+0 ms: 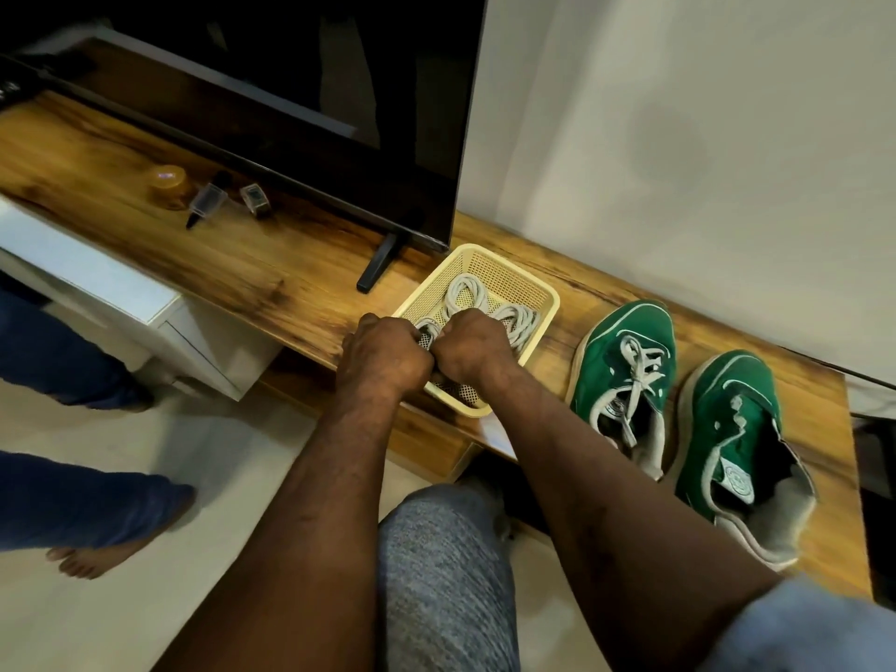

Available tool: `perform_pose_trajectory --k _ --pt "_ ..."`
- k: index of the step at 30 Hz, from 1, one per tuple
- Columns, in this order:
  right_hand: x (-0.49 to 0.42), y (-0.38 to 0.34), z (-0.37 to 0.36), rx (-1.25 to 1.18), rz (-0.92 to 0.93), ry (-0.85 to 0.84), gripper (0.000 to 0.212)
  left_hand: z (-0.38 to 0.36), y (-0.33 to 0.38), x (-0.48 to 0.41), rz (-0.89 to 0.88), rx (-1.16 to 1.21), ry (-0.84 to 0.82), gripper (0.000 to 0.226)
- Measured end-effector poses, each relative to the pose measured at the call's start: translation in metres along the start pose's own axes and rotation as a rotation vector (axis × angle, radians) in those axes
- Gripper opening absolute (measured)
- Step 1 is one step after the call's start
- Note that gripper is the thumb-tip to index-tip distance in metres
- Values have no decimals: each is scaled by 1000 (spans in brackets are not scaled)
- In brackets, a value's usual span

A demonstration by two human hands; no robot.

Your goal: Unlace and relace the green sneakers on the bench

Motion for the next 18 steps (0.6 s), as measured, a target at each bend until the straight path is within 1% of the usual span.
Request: perform_pose_trajectory --k 2,4,7,11,12,15,17,18 --pt "5 -1 2 -12 10 -12 7 0 0 0 -3 16 11 41" --pt "10 -1 7 -51 16 14 8 1 1 2 -1 21 17 44" --pt "18 -2 19 -106 52 100 14 5 1 4 16 29 43 43" --pt "34 0 44 -160 151 202 4 20 8 17 32 14 79 36" --pt "37 3 52 -167 168 228 7 26 12 22 21 0 92 36" --pt "53 17 80 -148 204 280 14 55 37 38 -105 -14 209 40" --pt "66 29 101 -123 215 307 15 72 70 54 -261 4 304 36" --pt "73 34 110 -112 223 313 14 74 88 63 -337 26 311 32"
Point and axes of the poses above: each hand's wrist, its own x-axis away from the middle knuckle, its own z-axis out of the back of the hand, y = z × x, the point moved 8 cm from there along -x, towards the middle knuckle, and after that the axes turned 9 degrees about y, right-handed, at the moved point
